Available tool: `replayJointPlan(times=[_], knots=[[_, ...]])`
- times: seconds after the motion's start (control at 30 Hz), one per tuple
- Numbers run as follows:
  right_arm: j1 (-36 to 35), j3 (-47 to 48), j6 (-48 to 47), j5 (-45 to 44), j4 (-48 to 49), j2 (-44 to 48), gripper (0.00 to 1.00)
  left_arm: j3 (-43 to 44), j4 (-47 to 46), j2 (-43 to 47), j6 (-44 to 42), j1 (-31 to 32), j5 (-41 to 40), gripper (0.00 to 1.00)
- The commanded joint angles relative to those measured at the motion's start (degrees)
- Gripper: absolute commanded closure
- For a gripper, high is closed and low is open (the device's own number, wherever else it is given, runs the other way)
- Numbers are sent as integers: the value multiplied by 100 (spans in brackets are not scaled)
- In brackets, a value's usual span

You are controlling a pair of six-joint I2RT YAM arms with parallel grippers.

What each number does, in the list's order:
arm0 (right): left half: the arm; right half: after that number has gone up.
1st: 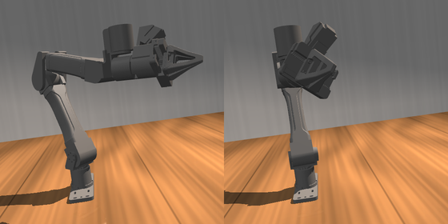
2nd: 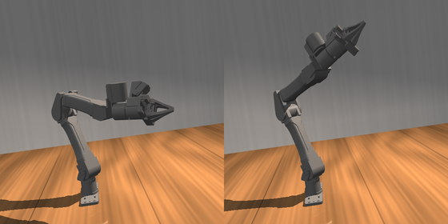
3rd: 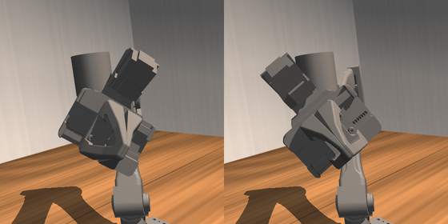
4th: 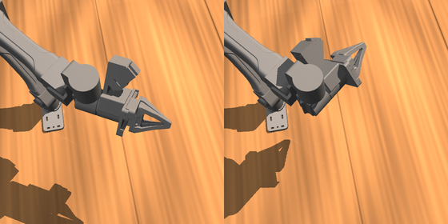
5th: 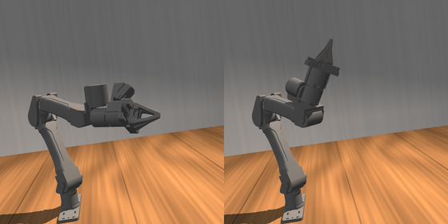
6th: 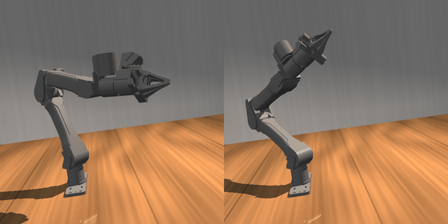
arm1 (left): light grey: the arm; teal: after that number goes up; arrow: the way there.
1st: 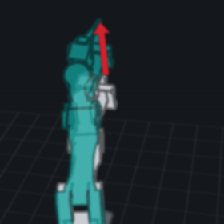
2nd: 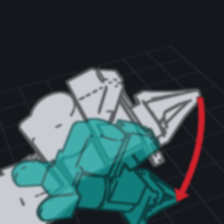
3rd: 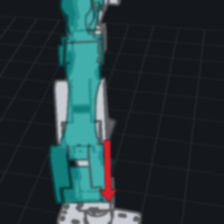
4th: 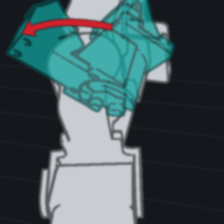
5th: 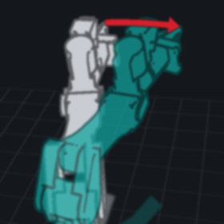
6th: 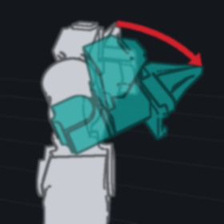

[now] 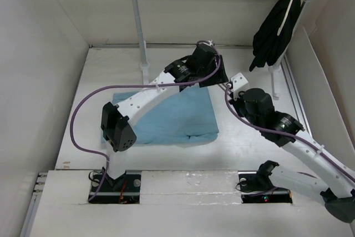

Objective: Place the trousers on the hanger

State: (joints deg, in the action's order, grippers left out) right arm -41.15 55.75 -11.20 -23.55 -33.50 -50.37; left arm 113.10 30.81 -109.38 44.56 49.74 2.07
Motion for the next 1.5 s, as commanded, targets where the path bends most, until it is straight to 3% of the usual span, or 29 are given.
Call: replayJointPlan(times=[0.0, 0.07, 0.27, 0.4, 0.7, 0.83, 0.93, 1.03, 1.13, 1.47], knots=[[-69, 129, -75, -764, 590, -78, 100, -112, 408, 171, 150, 45, -144, 44], [-121, 208, -75, -914, 529, -166, 100, -200, 452, 250, 115, 45, -661, 44], [-376, 200, -49, -1292, 677, -228, 100, -375, 348, 233, 228, -25, -243, 42], [-753, 174, -66, -1573, 704, -324, 100, -868, -590, 391, 606, -25, 381, 42], [-878, -108, 39, -1837, 634, -333, 100, -1904, -2051, 839, 1407, -25, 751, 42], [-878, 6, 399, -2189, 248, -430, 100, -2291, -2219, 1199, 1416, -25, 655, 56], [-878, -37, 496, -2145, 221, -500, 100, -2582, -2298, 1437, 1503, -25, 664, 55], [-878, -20, 593, -1979, 150, -509, 100, -2837, -2544, 1604, 1608, -78, 663, 47], [-1001, -116, 470, -1820, 482, -255, 100, -2601, -2545, 1342, 1679, -78, 936, 42], [-1053, -240, 294, -1732, 546, 141, 100, -1054, -1771, 234, 1398, -131, 1033, 43]])
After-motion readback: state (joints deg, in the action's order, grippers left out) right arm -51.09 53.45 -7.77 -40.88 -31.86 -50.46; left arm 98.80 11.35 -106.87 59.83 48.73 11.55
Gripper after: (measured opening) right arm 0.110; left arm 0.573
